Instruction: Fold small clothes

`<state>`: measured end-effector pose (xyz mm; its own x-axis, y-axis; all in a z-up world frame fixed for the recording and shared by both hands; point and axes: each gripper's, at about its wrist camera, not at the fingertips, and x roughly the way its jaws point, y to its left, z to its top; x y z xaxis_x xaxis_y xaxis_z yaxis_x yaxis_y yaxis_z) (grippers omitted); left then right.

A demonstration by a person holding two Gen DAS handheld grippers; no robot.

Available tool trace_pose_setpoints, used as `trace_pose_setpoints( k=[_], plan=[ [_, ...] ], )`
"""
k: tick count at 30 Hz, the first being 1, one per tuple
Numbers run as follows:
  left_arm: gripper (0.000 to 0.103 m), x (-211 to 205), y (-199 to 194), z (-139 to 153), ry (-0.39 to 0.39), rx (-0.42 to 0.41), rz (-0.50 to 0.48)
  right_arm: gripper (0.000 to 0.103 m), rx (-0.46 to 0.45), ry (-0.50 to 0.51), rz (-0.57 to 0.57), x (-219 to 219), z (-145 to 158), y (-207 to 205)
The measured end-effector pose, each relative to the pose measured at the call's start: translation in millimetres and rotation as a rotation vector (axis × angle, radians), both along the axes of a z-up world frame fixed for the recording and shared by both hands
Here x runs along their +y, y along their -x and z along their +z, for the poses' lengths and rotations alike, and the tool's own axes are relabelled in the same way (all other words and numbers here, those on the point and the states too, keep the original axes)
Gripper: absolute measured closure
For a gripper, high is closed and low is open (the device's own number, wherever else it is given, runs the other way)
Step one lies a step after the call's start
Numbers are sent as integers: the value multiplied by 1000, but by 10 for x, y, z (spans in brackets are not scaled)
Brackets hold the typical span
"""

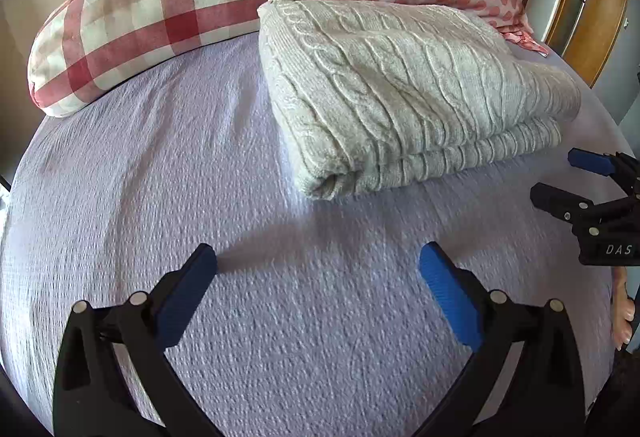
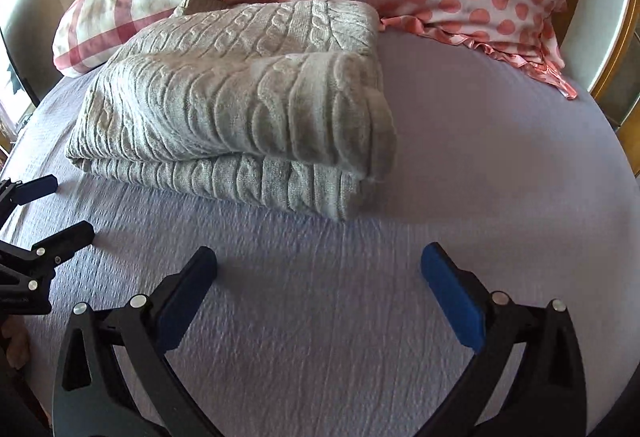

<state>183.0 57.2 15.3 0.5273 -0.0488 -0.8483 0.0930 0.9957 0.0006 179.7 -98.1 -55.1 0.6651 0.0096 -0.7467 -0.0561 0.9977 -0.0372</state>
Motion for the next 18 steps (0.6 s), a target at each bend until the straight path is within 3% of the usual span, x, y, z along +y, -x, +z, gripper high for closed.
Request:
trace_pose_setpoints(
  k=[18],
  plan=[
    [2, 5, 13, -7, -2, -9, -1, 1, 0, 0, 1, -6, -2, -7]
  ],
)
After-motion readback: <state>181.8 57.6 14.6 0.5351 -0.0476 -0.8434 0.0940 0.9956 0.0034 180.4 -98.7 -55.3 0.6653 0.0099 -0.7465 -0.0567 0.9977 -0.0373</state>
